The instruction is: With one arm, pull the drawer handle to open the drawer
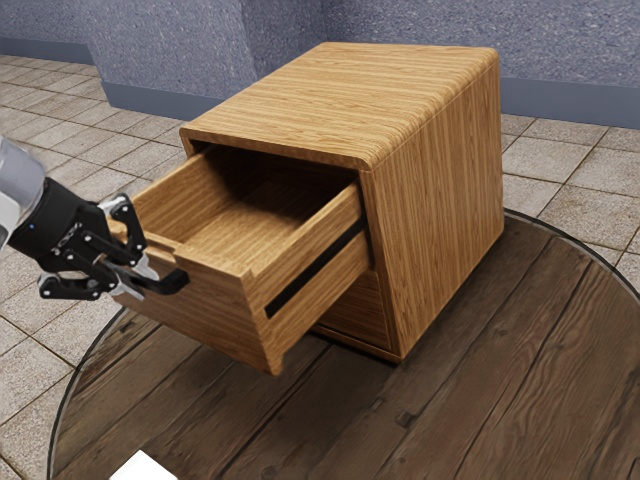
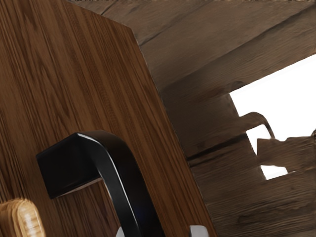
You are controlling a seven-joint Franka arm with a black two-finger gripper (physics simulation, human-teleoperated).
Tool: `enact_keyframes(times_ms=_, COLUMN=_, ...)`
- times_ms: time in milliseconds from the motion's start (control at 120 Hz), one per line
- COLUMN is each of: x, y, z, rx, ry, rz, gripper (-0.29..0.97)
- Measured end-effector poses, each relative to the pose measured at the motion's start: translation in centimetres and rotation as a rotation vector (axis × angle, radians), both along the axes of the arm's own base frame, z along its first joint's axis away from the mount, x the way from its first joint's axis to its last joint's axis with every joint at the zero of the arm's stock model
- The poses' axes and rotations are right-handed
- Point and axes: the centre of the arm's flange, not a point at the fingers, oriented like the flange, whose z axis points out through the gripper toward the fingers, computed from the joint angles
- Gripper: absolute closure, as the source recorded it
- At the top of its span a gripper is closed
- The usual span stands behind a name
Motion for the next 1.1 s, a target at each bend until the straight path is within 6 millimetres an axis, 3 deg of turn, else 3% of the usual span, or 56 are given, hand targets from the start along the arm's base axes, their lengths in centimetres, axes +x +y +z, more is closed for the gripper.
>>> enact_keyframes(times_ms=425, x=-1.3, y=1.0, z=1.3, rx=0.002, ry=-0.005, rz=0.029, gripper=0.58)
enact_keyframes(times_ms=508, x=-2.0, y=1.5, z=3.4, rx=0.005, ry=-0.026, rz=0.042, gripper=0.55)
enact_keyframes(times_ms=592, x=-2.6, y=2.9, z=7.5, rx=0.018, ry=-0.045, rz=0.078, gripper=0.54)
enact_keyframes(times_ms=642, x=-1.3, y=2.9, z=9.7, rx=0.053, ry=-0.025, rz=0.098, gripper=0.52)
enact_keyframes(times_ms=750, x=5.6, y=1.6, z=12.8, rx=0.137, ry=0.083, rz=0.094, gripper=0.38)
enact_keyframes(times_ms=875, x=12.6, y=0.5, z=11.0, rx=0.157, ry=0.265, rz=0.135, gripper=0.21)
enact_keyframes(times_ms=975, x=13.3, y=-0.2, z=9.8, rx=0.15, ry=0.372, rz=0.228, gripper=0.13)
enact_keyframes(times_ms=1100, x=12.1, y=0.1, z=9.8, rx=0.124, ry=0.437, rz=0.368, gripper=0.07)
